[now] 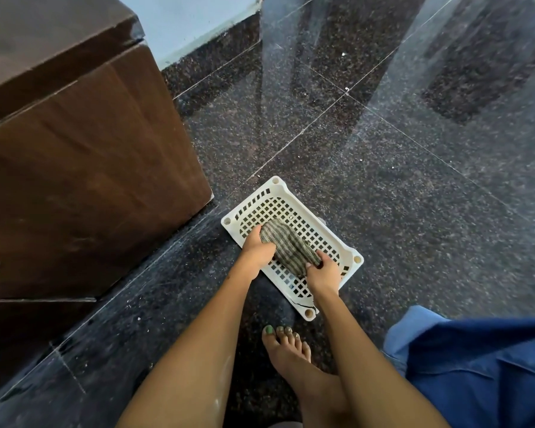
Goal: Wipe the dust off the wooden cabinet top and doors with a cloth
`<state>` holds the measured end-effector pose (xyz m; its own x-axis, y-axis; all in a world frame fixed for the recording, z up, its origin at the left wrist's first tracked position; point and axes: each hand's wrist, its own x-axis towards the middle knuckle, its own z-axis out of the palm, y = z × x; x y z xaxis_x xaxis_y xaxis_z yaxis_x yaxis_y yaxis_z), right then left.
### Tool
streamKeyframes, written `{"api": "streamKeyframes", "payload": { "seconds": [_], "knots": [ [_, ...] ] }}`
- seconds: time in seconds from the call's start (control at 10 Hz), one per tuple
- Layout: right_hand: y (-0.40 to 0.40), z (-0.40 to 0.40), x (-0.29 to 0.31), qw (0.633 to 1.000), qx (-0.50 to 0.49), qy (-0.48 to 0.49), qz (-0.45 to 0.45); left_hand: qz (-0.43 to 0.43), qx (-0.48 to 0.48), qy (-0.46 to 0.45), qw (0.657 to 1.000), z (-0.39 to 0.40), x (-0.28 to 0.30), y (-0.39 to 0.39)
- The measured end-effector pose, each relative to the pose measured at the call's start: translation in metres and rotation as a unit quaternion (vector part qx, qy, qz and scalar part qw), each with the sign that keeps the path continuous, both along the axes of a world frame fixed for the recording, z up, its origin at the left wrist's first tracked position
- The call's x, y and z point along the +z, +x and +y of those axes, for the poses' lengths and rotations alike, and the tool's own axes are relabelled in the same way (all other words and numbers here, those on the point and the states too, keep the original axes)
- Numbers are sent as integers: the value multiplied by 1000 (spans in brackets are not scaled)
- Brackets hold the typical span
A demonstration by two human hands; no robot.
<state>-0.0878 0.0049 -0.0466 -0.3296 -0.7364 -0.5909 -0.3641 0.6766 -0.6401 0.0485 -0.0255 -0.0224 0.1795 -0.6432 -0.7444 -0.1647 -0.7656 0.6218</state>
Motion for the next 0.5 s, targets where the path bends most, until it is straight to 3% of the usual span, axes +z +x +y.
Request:
{"api": "streamKeyframes", "payload": {
  "seconds": [0.1,0.2,0.3,0.4,0.5],
  "knots": [
    [2,-7,5,1000,18,10,9,-2,-11,-8,1000,-1,-5,2],
    [8,-5,13,988,88,-14,130,-71,-73,-31,994,4,-5,-5],
    [14,4,12,958,170,-82,217,-205,-160,-95,961,13,-9,-11],
    [17,13,11,923,271,-80,263,-330,-308,-156,879,23,-14,-8],
    [17,13,11,903,334,-19,269,-355,-405,-126,833,25,-12,-3]
  ]
}}
